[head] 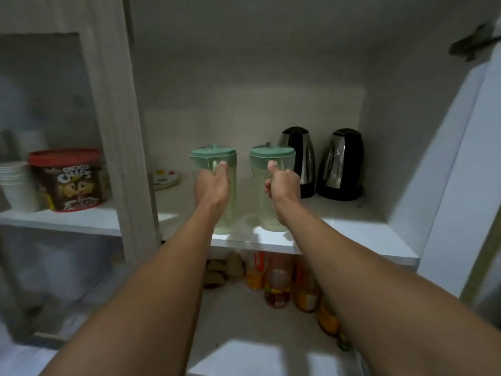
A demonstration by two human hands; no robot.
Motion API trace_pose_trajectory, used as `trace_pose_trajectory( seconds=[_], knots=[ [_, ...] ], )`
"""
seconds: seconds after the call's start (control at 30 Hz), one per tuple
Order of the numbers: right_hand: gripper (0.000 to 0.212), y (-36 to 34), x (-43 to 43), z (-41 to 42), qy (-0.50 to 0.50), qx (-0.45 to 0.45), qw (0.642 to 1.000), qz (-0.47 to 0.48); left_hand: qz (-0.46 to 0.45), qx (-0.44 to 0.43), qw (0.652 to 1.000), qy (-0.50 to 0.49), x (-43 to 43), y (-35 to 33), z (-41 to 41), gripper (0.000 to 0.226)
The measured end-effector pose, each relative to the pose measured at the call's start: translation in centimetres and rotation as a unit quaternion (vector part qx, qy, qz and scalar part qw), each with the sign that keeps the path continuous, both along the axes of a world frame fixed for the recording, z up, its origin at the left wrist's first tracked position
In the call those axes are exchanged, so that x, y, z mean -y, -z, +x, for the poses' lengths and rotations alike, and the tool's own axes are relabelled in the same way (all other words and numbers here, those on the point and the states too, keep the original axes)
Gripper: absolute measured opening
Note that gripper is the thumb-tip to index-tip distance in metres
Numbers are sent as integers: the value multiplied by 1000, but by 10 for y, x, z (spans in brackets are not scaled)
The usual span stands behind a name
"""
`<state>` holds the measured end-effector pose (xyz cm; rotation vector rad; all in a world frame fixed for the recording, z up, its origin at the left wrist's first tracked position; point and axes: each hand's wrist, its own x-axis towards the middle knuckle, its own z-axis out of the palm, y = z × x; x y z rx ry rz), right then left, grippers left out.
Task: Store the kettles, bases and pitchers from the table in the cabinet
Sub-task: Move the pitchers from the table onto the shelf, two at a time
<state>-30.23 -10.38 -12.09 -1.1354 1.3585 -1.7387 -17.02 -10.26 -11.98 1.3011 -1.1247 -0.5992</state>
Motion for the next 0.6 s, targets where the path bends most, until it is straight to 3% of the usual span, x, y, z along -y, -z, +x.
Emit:
trace_pose_trajectory(
  seconds=[0.1,0.33,0.47,0.6],
  knots=[
    [70,7,45,-2,-14,4,1000,28,1,9,1000,-2,38,2,-2,49],
    [35,10,145,1,-22,14,997,69,17,-15,999,25,142,14,7,40],
    [40,5,202,1,-17,-23,997,69,21,-15,998,65,202,14,7,37],
    [29,3,248,-2,-20,-52,996,65,33,2,997,75,256,9,7,37]
  ],
)
